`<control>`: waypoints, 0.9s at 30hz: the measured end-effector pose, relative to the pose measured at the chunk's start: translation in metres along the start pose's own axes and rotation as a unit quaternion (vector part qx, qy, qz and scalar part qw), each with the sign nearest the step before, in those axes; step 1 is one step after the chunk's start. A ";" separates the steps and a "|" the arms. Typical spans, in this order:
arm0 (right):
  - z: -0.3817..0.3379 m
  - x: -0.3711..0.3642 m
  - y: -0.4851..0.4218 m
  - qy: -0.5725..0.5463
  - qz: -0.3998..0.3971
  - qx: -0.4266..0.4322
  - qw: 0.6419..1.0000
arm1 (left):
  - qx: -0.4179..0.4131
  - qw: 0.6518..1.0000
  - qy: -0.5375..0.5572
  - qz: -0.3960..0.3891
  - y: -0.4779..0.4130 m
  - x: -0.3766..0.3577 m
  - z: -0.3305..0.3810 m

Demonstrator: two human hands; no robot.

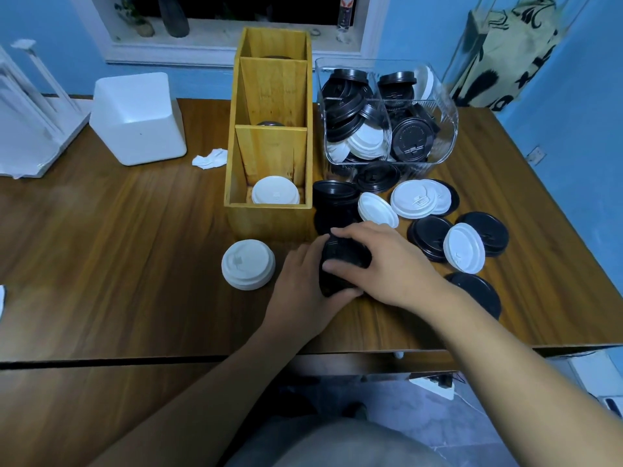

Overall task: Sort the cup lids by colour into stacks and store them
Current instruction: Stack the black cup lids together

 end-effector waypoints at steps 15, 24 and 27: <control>0.002 0.009 -0.100 0.094 0.066 -0.008 0.993 | 0.013 1.000 -0.013 -0.006 -0.001 0.002 0.001; 0.021 0.034 -0.024 -0.200 0.124 -0.080 0.969 | 0.013 1.000 -0.005 -0.005 0.000 0.004 0.000; 0.037 0.026 0.008 -0.204 0.151 -0.114 0.960 | 0.017 1.000 -0.007 -0.010 0.000 0.004 0.001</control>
Point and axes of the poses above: each hand's wrist, its own y-axis away from the middle knuckle, its own x-axis out of the back of the hand, z = x × y, the point moved 1 cm from there along -y, towards the middle knuckle, and after that the axes turned 7 degrees about -x, right-handed, at the moved point
